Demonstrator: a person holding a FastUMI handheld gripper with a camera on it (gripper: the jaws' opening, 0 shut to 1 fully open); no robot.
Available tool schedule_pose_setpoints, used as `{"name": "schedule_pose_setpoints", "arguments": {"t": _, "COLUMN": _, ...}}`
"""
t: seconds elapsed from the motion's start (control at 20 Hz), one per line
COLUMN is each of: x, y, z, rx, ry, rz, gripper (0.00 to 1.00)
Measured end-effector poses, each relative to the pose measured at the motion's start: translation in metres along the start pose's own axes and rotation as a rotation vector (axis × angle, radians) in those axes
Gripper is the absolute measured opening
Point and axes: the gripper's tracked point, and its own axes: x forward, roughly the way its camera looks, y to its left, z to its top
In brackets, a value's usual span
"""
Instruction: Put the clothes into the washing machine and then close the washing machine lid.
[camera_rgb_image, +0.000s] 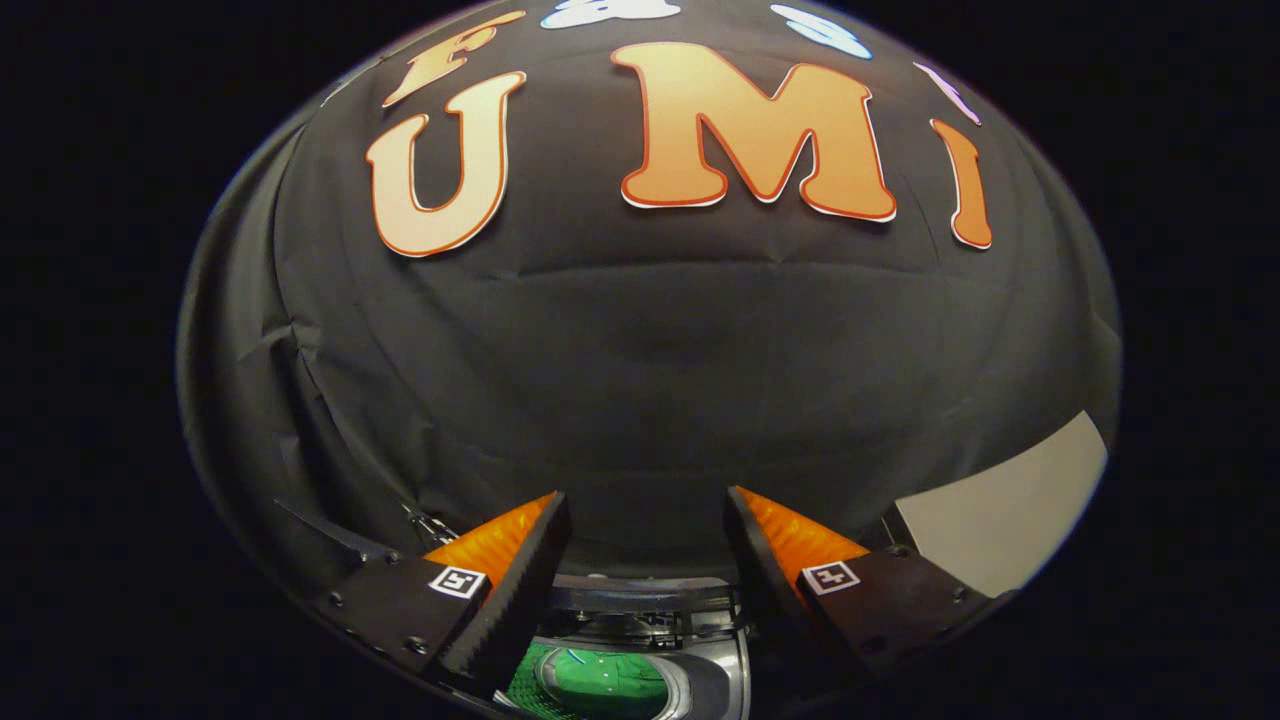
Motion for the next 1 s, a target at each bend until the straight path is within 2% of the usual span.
{"name": "schedule_pose_setpoints", "arguments": {"t": 0.4, "x": -0.045, "y": 0.000, "z": -0.025, "rx": -0.014, "ry": -0.072, "rz": 0.016, "gripper": 0.99}}
{"name": "schedule_pose_setpoints", "arguments": {"t": 1.0, "x": -0.083, "y": 0.001, "z": -0.053, "rx": -0.031, "ry": -0.141, "rz": 0.039, "gripper": 0.99}}
